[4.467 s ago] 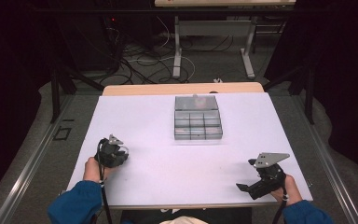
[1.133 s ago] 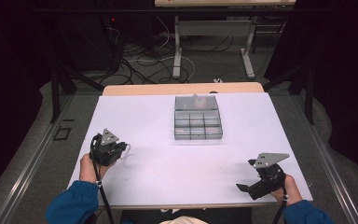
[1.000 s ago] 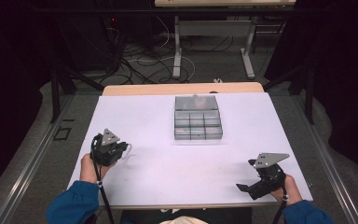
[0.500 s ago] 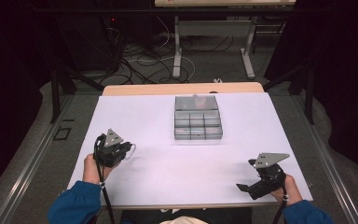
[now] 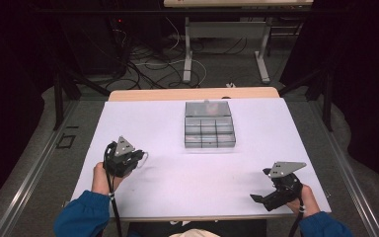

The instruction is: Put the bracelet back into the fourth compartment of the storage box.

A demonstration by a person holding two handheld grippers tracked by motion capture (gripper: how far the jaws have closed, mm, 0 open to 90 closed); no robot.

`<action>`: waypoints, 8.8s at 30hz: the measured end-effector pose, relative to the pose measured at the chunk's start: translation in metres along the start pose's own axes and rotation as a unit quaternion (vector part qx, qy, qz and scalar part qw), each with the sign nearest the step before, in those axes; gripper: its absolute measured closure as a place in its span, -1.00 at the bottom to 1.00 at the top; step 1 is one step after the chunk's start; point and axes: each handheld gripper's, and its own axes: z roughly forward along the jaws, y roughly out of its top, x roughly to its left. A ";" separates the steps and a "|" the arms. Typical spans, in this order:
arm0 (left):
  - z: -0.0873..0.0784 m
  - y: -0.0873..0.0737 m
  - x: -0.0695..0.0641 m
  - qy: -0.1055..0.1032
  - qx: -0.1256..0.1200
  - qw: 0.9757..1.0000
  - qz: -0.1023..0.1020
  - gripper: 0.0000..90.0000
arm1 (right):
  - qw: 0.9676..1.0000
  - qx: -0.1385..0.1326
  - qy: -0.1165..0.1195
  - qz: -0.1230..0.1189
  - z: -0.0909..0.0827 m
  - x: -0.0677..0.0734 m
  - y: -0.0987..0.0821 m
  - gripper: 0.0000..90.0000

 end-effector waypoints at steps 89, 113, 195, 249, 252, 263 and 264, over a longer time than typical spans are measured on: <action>0.054 0.077 -0.028 -0.061 -0.032 0.996 0.060 0.89 | 1.000 -0.003 0.001 0.000 0.001 0.000 0.000 -0.98; 0.057 0.108 -0.027 -0.068 -0.050 0.994 0.064 0.89 | 1.000 0.002 0.004 -0.002 0.001 0.000 0.000 -0.98; 0.141 0.124 -0.052 -0.068 0.000 0.995 0.069 0.88 | 1.000 0.011 0.000 -0.004 0.003 0.002 0.000 -0.98; 0.140 0.109 -0.040 -0.051 0.030 0.997 0.051 0.11 | 1.000 0.015 0.004 -0.009 0.004 0.001 0.000 -0.97; 0.133 0.103 -0.039 -0.054 0.032 0.997 0.049 -0.13 | 1.000 0.016 0.004 -0.008 0.005 0.001 0.000 -0.97; 0.104 0.077 -0.037 -0.061 0.054 0.996 0.045 -0.76 | 1.000 0.021 0.005 -0.008 0.004 0.002 0.000 -0.97; 0.101 0.074 -0.037 -0.062 0.058 0.995 0.047 -0.80 | 1.000 0.016 0.003 -0.008 0.005 0.002 -0.001 -0.97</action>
